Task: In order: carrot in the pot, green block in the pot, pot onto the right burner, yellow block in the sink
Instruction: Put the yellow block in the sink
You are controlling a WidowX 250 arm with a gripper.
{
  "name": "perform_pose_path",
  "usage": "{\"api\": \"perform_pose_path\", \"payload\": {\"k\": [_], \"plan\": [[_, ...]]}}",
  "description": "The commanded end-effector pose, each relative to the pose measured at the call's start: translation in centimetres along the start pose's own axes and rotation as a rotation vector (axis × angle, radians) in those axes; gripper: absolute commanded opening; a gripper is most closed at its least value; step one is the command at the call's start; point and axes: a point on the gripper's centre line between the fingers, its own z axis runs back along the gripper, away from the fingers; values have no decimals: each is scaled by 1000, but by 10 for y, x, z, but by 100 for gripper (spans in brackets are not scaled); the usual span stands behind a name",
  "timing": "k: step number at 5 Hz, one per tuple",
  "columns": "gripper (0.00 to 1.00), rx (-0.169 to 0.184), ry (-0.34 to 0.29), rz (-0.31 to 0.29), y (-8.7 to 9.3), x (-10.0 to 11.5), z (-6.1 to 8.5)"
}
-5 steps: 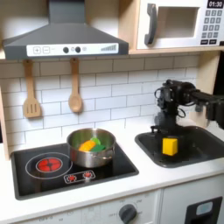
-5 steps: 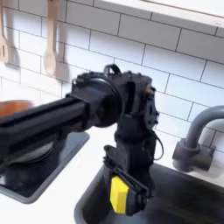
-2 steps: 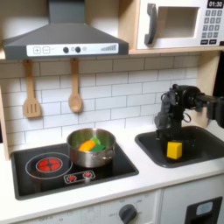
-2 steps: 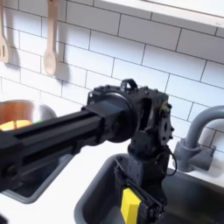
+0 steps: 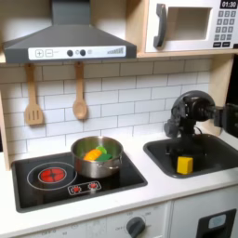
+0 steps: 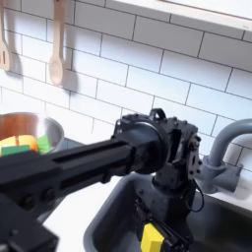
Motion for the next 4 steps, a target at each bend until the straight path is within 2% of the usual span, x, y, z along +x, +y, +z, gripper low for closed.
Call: {"api": "perform_pose_path", "payload": {"k": [1, 2, 3, 4], "plan": [[0, 9, 25, -1, 2, 8, -19], [100, -3, 32, -8, 1, 9, -20], [100, 4, -7, -21, 0, 12, -3], [100, 2, -26, -17, 0, 2, 13]]}}
